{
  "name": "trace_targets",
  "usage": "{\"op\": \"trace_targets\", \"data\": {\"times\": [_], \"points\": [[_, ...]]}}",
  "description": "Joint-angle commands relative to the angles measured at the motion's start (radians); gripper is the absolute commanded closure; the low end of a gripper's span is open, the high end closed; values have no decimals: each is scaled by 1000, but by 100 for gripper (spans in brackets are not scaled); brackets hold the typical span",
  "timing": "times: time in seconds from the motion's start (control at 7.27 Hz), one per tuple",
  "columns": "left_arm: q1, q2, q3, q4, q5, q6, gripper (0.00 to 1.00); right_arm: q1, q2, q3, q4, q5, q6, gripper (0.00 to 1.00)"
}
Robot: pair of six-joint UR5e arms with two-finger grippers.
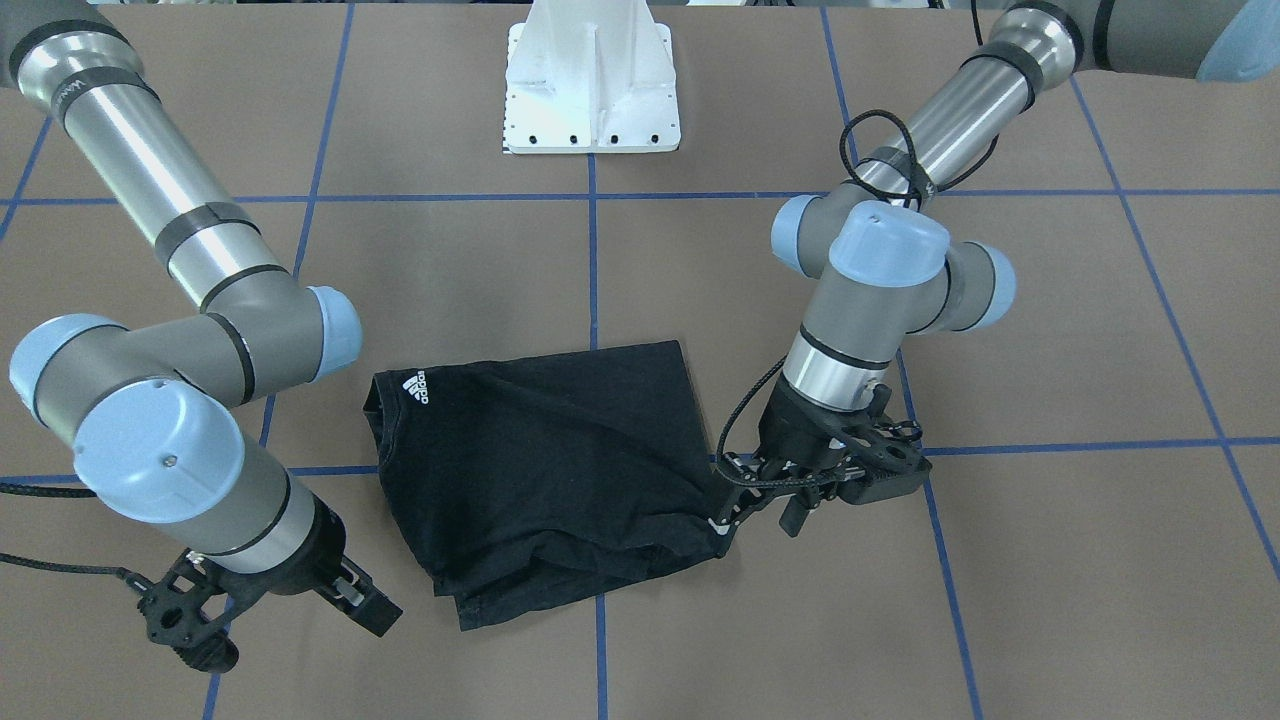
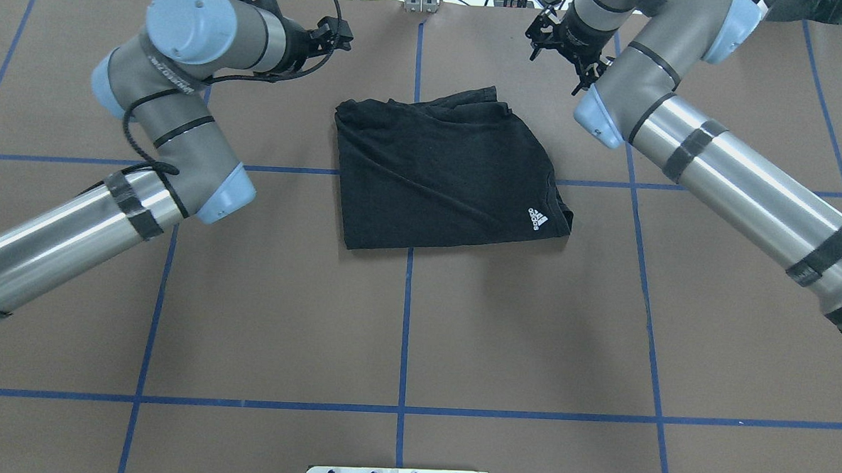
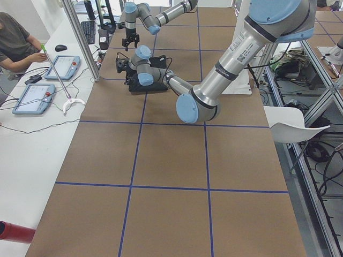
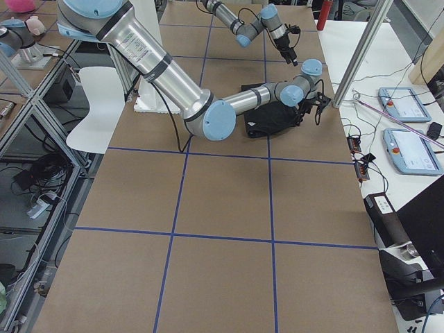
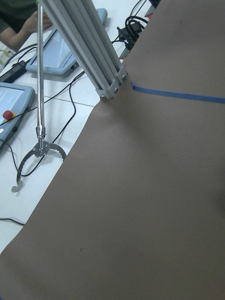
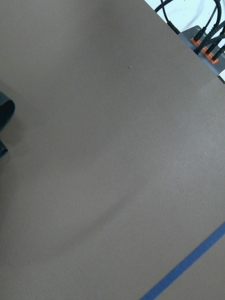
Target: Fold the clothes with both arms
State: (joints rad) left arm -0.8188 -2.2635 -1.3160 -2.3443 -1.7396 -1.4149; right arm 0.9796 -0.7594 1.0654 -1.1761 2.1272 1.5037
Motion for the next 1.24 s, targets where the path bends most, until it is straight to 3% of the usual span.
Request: {"op": "trace_targets", "data": {"times": [0.0,0.14,0.41,0.69,0.96,1.1], "points": [[-17,285,-281,28,-21,378,0,66,-261,216,-10,5,-301,0],[-51,382,-339,27,-73,515,0,118,-387,282,-11,8,-515,0],[-234,546,-371,25,-303,873,0,282,-494,304,-63,113,-846,0],[-403,675,-353,30,-380,1215,0,404,-616,361,-144,167,-1165,0],[-494,723,-291,75,-393,1425,0,480,-650,373,-261,168,-1424,0],[-543,702,-296,234,-500,1442,0,493,-647,392,-348,166,-1504,0]]}}
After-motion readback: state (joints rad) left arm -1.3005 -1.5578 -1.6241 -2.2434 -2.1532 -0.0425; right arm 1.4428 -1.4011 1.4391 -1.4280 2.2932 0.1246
